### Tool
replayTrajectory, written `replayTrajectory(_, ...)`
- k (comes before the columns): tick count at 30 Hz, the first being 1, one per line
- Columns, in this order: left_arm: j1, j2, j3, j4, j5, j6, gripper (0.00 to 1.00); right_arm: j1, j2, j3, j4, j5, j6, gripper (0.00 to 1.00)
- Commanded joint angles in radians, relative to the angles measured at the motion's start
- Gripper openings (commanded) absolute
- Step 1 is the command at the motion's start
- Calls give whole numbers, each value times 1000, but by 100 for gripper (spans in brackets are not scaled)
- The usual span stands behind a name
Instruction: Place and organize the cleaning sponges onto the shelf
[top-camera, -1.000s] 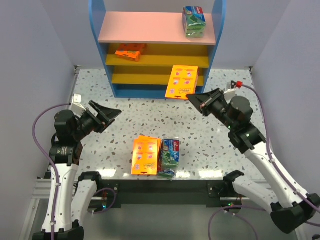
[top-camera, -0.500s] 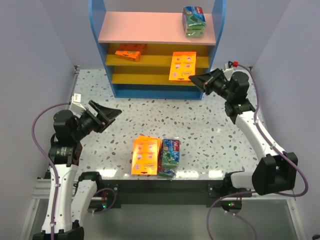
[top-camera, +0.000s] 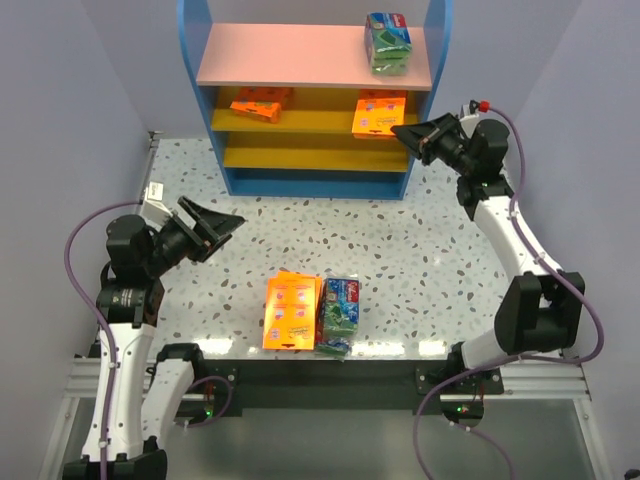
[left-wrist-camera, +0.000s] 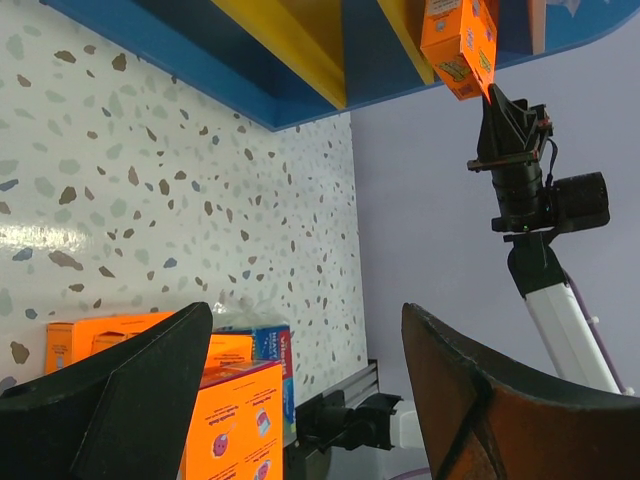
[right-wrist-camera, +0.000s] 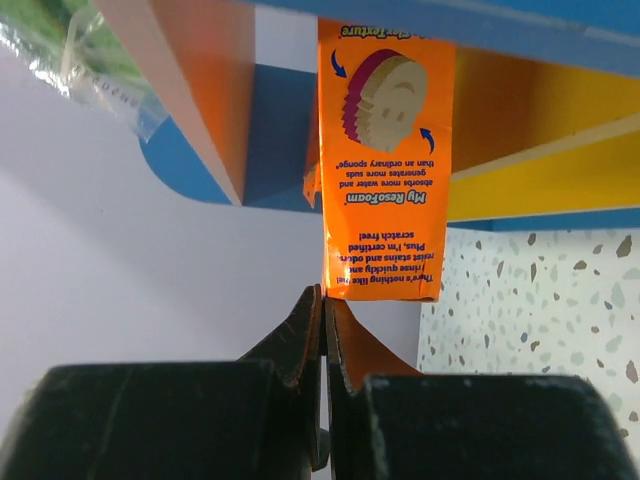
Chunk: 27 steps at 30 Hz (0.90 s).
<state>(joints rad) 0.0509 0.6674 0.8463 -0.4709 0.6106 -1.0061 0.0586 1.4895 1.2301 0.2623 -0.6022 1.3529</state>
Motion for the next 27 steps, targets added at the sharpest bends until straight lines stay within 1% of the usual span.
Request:
replayTrajectory(1, -2, 3, 45, 61, 23, 6, 81, -11, 40, 95, -18, -15, -14, 0)
replayTrajectory(9, -2, -2, 17, 86, 25, -8, 81, -9, 109, 152, -18, 41, 14, 0)
replayTrajectory(11, -2, -2, 14, 92, 26, -12, 81, -11, 117, 173, -40, 51, 11, 1)
replayTrajectory(13, -3, 0, 13, 94, 29, -12, 81, -11, 121, 186, -66, 67, -4, 12)
replayTrajectory(14, -2, 0, 11, 92, 28, -12, 81, -9, 121, 187, -72, 74, -6, 14)
replayTrajectory(15, -2, 1, 11, 94, 29, -12, 81, -9, 123, 189, -75, 81, -6, 19)
replayTrajectory(18, -2, 0, 7, 94, 29, -15, 81, -6, 124, 200, -95, 104, -11, 40)
replayTrajectory(19, -2, -2, 5, 95, 29, -19, 81, -6, 126, 203, -103, 105, -12, 45)
replayTrajectory(20, -2, -2, 2, 95, 31, -17, 81, -5, 126, 206, -106, 101, -12, 54)
replayTrajectory(23, -3, -3, -3, 98, 37, -20, 81, -5, 109, 194, -104, 94, -17, 61)
replayTrajectory(24, -2, -5, -4, 97, 40, -20, 81, -5, 100, 186, -98, 90, -17, 66)
replayTrajectory(27, -3, -6, -13, 81, 40, -14, 81, -5, 49, 148, -80, 68, -12, 73)
